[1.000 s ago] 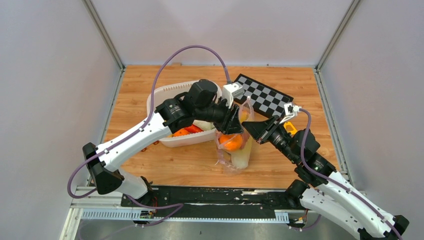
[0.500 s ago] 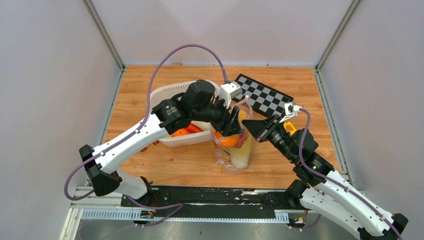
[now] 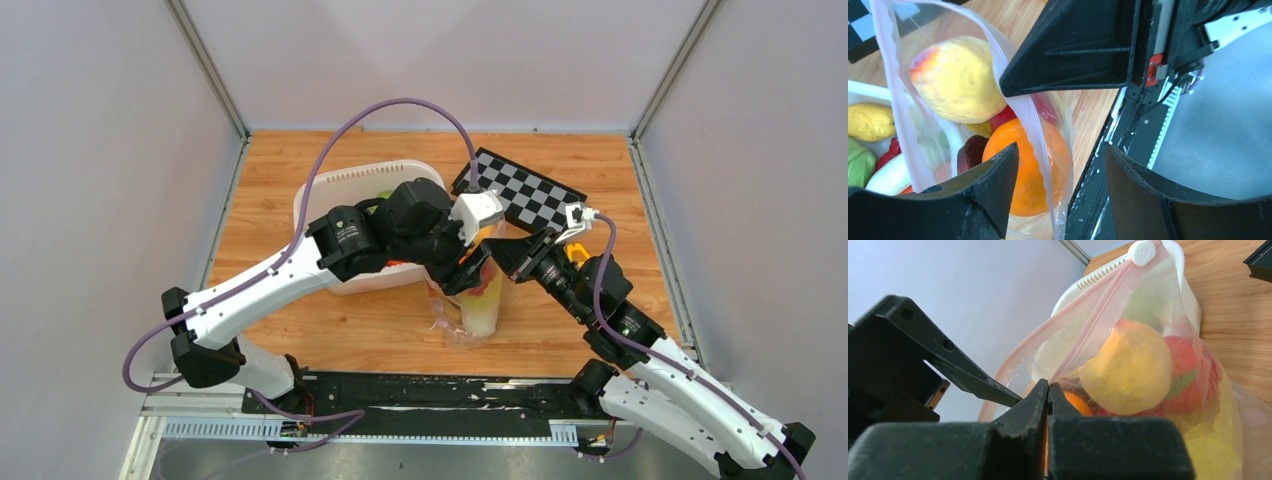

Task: Place the food in the zip-top bag and seal the zipper
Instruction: Zip the zipper food storage bag at the center of the board.

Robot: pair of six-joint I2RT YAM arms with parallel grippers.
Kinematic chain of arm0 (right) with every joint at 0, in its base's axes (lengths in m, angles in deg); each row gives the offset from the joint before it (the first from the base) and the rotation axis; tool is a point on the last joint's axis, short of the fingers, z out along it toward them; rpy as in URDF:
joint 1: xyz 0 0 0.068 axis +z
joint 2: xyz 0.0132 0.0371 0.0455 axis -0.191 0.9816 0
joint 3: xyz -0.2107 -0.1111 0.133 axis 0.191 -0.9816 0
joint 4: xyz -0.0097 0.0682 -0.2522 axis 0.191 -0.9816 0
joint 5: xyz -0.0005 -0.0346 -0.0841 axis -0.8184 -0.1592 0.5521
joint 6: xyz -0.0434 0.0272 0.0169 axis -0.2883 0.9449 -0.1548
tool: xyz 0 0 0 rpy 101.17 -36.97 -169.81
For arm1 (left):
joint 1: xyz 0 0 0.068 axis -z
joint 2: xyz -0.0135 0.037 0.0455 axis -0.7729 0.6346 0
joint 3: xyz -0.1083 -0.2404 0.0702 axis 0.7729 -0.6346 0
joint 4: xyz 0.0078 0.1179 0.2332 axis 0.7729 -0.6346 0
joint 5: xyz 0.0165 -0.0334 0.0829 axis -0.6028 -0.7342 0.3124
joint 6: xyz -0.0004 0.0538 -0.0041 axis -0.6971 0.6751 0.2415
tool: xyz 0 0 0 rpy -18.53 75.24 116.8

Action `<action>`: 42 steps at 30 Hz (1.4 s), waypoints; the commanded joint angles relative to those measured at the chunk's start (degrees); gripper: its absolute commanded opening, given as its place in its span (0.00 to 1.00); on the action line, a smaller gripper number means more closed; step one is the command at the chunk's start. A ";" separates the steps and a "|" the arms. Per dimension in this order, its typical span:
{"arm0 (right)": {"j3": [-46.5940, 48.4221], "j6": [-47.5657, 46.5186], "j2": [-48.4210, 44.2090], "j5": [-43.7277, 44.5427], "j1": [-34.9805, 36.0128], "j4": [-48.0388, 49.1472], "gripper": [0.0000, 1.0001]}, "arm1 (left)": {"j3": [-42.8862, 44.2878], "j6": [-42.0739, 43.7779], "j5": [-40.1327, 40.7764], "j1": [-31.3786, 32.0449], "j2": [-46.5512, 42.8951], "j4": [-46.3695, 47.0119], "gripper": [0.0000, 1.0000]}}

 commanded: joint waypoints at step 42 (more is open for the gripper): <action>9.37 -42.24 14.46 -68.86 -46.60 5.86 0.67 | -4.59 22.74 -0.94 3.20 -9.16 1.70 0.00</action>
